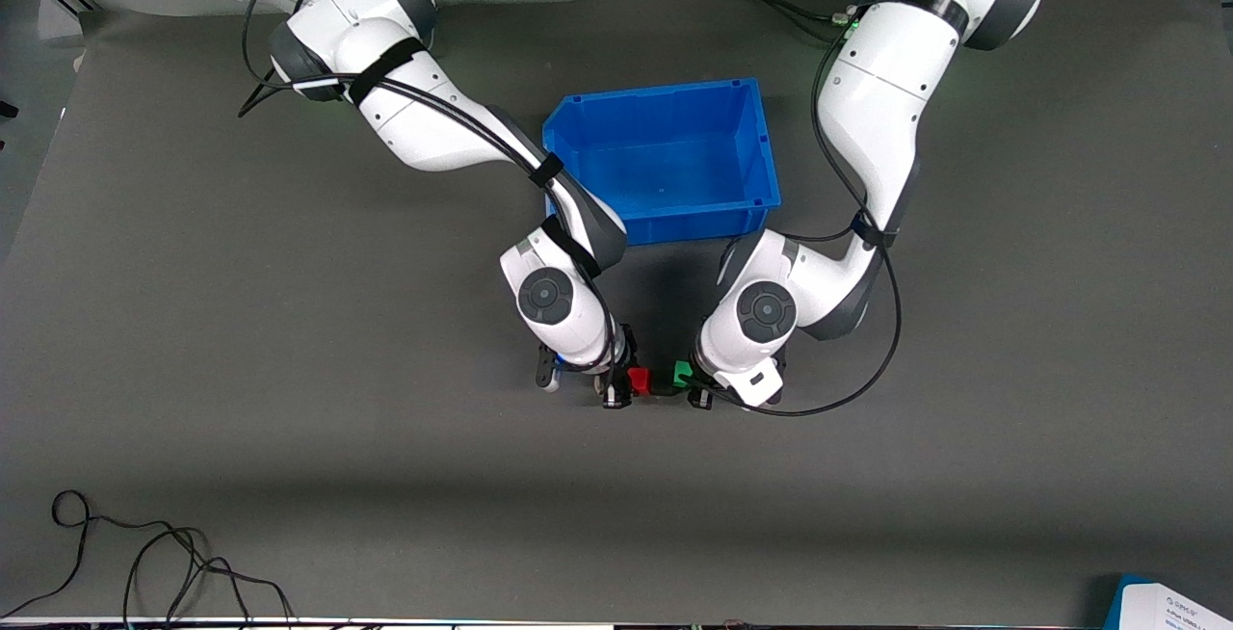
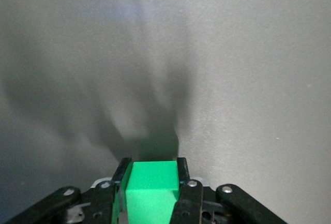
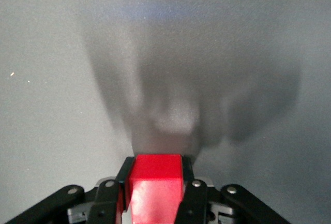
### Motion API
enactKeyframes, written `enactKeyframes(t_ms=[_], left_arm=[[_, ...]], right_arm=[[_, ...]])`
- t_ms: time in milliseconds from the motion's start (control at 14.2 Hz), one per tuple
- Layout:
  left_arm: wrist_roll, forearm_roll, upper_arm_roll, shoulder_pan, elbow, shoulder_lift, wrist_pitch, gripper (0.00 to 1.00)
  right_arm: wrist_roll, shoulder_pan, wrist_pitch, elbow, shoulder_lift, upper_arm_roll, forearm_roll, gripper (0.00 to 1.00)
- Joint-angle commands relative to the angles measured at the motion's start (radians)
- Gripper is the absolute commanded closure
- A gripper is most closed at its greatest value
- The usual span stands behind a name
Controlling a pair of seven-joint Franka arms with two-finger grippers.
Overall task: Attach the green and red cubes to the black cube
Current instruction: 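Press the red and green cubes against the black cube's sides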
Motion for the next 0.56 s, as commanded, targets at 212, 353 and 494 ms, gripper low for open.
enactKeyframes(t_ms=[212,353,494], left_arm=[[-0.008,-0.002,0.014,-0.005,0.047,0.021,-0.004,0.96],[-0.008,-0.001,0.012,-0.005,0.048,0.026,-0.004,0.92],[-0.010,0.002,0.012,-0.005,0.047,0.027,-0.004,0.20]], right_arm=[[0.040,0.018,0.007,0.039,0.028,-0.009,-0.015,0.76],[0.040,0.018,0.007,0.038,0.027,-0.009,-0.015,0.76],[0.038,0.018,0.007,0.039,0.027,-0.009,-0.015,0.76]])
